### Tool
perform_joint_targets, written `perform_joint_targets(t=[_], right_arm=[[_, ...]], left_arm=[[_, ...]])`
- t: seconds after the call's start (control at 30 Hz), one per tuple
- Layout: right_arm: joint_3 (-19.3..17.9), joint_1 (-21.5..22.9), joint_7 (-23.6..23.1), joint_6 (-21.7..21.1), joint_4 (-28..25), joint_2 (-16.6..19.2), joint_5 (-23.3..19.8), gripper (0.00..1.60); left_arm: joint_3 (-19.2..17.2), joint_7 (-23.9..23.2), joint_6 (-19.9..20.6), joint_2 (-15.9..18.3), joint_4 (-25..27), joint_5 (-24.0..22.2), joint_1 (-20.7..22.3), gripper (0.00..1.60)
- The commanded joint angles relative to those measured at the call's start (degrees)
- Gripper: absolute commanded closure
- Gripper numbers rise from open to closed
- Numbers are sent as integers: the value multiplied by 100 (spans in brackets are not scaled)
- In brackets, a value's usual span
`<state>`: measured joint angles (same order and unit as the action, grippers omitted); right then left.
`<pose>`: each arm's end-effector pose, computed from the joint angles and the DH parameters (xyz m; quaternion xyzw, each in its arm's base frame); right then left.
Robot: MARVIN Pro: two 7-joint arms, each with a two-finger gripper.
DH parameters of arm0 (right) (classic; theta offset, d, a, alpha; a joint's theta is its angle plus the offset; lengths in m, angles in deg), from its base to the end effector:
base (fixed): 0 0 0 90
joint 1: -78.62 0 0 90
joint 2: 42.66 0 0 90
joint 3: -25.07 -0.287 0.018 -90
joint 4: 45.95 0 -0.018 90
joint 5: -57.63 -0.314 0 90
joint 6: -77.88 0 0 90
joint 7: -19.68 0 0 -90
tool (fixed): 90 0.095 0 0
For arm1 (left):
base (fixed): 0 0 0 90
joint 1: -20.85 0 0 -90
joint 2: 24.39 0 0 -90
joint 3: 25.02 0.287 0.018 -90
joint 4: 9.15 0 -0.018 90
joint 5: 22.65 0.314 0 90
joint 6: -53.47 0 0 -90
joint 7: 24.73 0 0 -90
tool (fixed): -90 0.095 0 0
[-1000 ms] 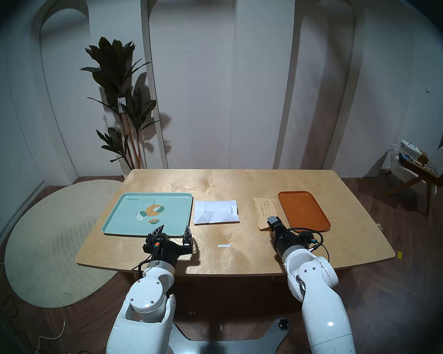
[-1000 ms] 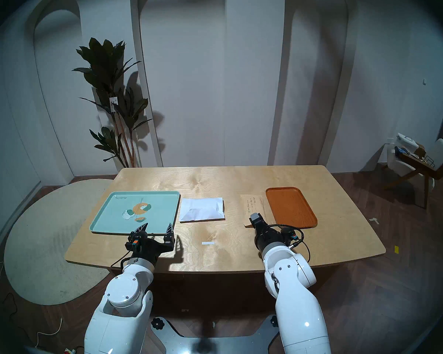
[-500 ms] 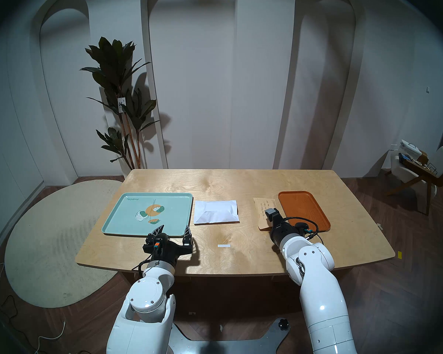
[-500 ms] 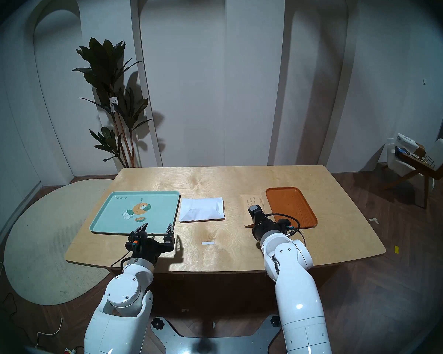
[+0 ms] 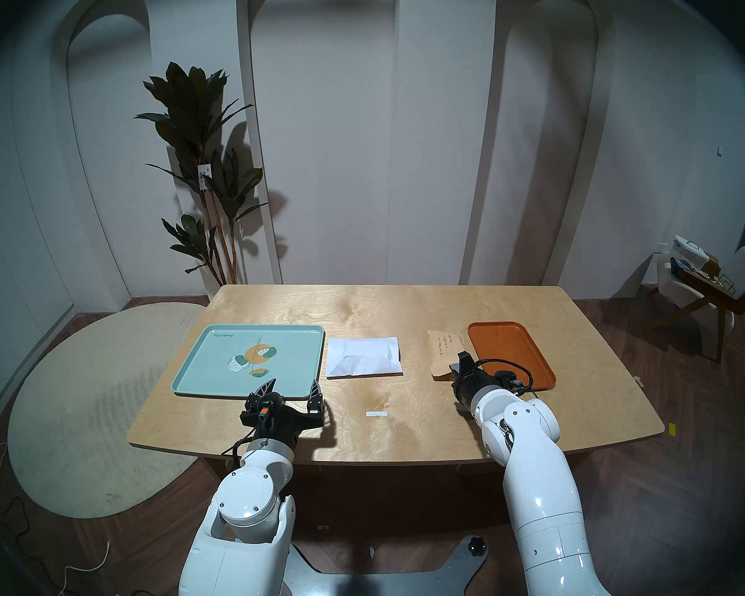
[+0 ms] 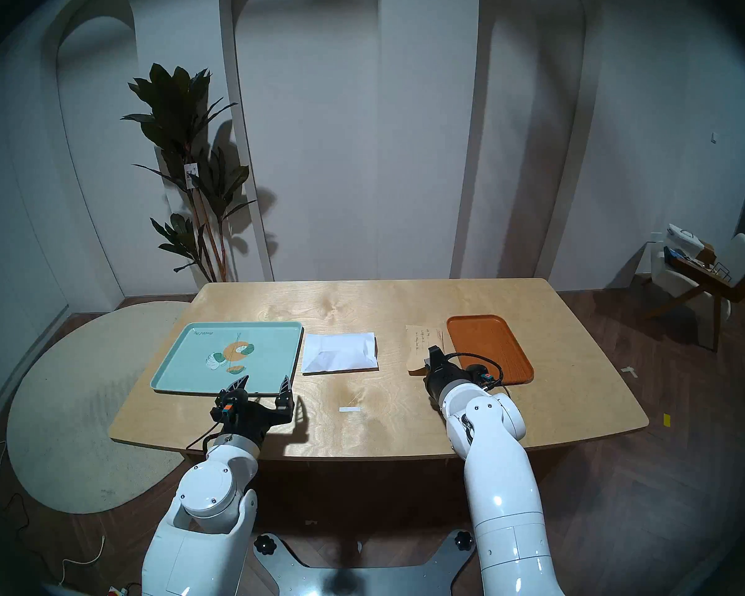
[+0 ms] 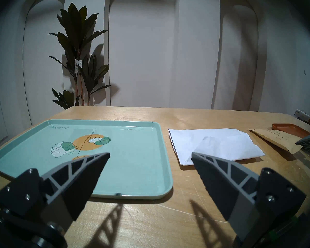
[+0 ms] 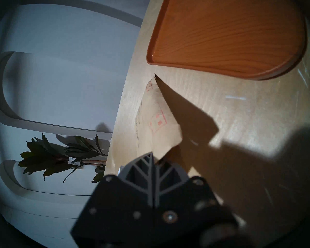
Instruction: Sort the mail into the trays, one tray per recipient
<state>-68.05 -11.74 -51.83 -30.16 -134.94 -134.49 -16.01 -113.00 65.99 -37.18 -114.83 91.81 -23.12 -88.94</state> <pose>0.4148 0.0067 -0.3514 -0.7044 0.4535 -0.4019 0.3696 0.3211 -0.0154 -0.3555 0.7557 0.0020 0.6547 0.0152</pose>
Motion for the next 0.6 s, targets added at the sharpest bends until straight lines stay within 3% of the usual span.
perform_joint_targets(t=[0.0,0.3,0.57], right_arm=[[120,189,-50,34,290,85,184,160],[358,846,-192,95,152,305,606,160],[343,894,-276,59,-149,646,849,160]], left_arm=[[0,2,-17,0,120,3,30,0],[-1,1,-25,0,101,2,39,0],[0,1,-25,0,103,2,38,0]])
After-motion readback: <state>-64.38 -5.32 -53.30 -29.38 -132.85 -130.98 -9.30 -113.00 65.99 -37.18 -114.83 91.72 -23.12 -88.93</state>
